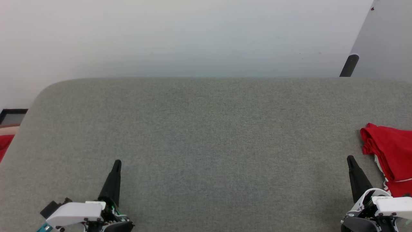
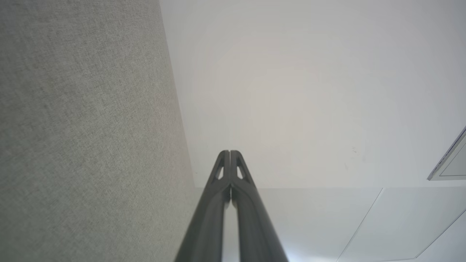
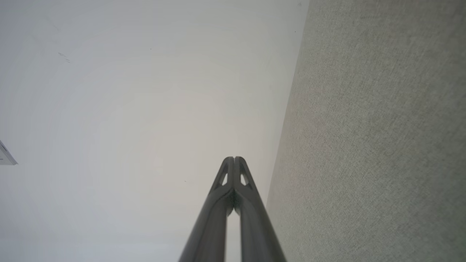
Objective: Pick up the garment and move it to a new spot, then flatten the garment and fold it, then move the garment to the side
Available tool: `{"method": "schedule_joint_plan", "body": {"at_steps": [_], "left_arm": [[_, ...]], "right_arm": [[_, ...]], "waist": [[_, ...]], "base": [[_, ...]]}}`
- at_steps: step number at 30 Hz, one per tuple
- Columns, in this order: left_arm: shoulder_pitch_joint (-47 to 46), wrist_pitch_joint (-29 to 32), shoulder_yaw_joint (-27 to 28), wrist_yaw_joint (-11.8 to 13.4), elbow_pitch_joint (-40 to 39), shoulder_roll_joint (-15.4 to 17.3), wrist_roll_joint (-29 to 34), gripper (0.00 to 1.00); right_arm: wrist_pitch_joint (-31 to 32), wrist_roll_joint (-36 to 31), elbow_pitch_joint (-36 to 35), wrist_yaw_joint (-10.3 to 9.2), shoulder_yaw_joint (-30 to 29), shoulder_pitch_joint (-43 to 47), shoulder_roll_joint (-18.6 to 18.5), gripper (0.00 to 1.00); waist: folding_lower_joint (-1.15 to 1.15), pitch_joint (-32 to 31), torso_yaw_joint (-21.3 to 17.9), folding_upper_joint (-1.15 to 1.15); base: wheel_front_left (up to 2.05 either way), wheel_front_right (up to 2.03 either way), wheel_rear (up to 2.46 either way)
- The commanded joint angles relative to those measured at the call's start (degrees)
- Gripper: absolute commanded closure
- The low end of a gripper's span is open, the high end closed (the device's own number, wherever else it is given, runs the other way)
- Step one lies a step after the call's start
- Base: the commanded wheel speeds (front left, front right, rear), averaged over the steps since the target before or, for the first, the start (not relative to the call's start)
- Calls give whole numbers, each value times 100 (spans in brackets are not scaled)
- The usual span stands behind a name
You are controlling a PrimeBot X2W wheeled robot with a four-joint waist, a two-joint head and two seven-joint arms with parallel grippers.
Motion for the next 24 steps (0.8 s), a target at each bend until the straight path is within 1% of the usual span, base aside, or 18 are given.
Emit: {"method": "schedule_joint_plan", "body": {"at_steps": [1, 24], "left_arm": [[-59, 1, 21, -20, 7, -10, -7, 100], [-59, 9, 26, -20, 7, -14, 1, 100]], "right_arm": [[17, 18, 1, 2, -7, -15, 19, 100], [15, 13, 1, 2, -9, -16, 21, 100]], "waist": [[0, 0, 0, 0], [0, 0, 0, 0]], "base": [[0, 0, 0], [0, 0, 0]]}}
